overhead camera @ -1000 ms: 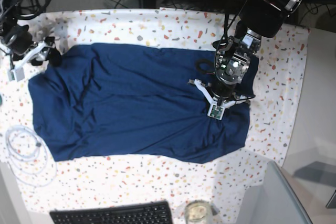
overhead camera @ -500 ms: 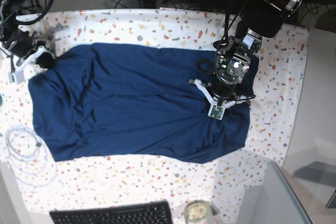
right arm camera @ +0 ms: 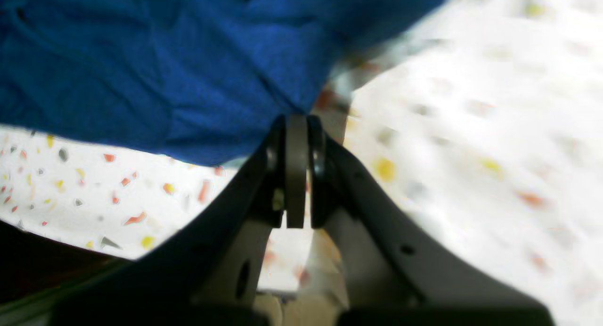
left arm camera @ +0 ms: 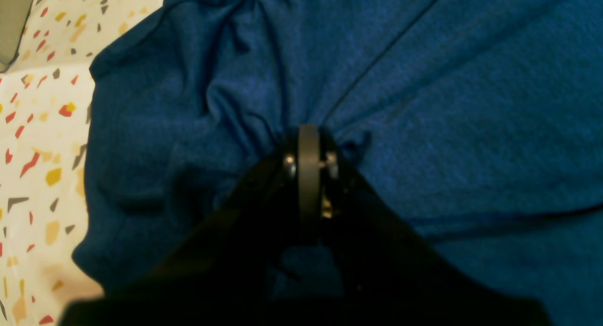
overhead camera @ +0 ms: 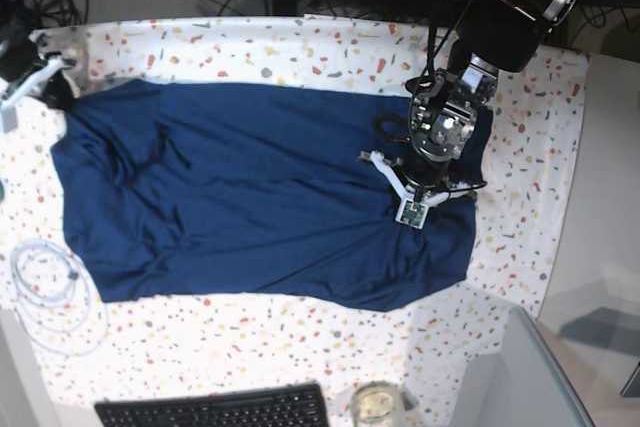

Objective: Layout the t-shirt on the table in an organized manner, then fold the t-shirt properly

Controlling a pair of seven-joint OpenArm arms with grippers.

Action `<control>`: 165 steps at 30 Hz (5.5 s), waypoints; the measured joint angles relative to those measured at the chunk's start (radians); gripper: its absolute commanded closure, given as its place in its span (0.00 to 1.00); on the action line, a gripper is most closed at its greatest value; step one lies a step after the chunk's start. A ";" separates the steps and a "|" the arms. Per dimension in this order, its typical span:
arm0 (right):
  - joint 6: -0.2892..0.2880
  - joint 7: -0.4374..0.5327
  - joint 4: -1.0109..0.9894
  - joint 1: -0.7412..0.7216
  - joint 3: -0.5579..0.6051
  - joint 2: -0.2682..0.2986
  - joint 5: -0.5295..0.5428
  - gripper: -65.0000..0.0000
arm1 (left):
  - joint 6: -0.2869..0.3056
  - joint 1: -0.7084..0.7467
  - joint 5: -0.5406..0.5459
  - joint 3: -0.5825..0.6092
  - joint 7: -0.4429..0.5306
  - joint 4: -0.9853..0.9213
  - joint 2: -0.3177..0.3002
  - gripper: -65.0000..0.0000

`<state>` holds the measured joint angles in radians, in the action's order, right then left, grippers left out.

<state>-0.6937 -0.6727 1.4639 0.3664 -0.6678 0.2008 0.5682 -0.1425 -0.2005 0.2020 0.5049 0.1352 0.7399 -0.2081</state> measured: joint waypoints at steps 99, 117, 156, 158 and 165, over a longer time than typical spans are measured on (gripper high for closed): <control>0.268 -0.352 0.080 -0.095 -0.032 0.025 -0.010 0.96 | 0.008 0.437 0.004 -0.335 -0.547 0.652 -0.083 1.00; 0.267 -0.349 0.450 -0.101 0.153 -0.073 -0.011 0.96 | 0.008 0.439 0.005 -0.333 -0.546 0.653 -0.086 1.00; 0.353 -0.097 -0.278 -0.449 0.275 0.022 -0.066 0.92 | 0.008 0.437 0.004 -0.334 -0.546 0.649 -0.083 1.00; 0.352 -0.101 -0.251 -0.427 0.272 0.019 -0.067 1.00 | 0.008 0.437 0.004 -0.334 -0.546 0.649 -0.083 1.00; 0.351 -0.100 0.056 -0.193 0.080 -0.041 -0.058 0.99 | 0.008 0.438 0.004 -0.334 -0.551 0.652 -0.084 1.00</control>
<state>-0.3424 -0.7723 1.5204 0.1730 -0.5880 0.1596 0.5102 -0.1345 0.2371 0.2058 0.1711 -0.4156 1.3922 -0.2924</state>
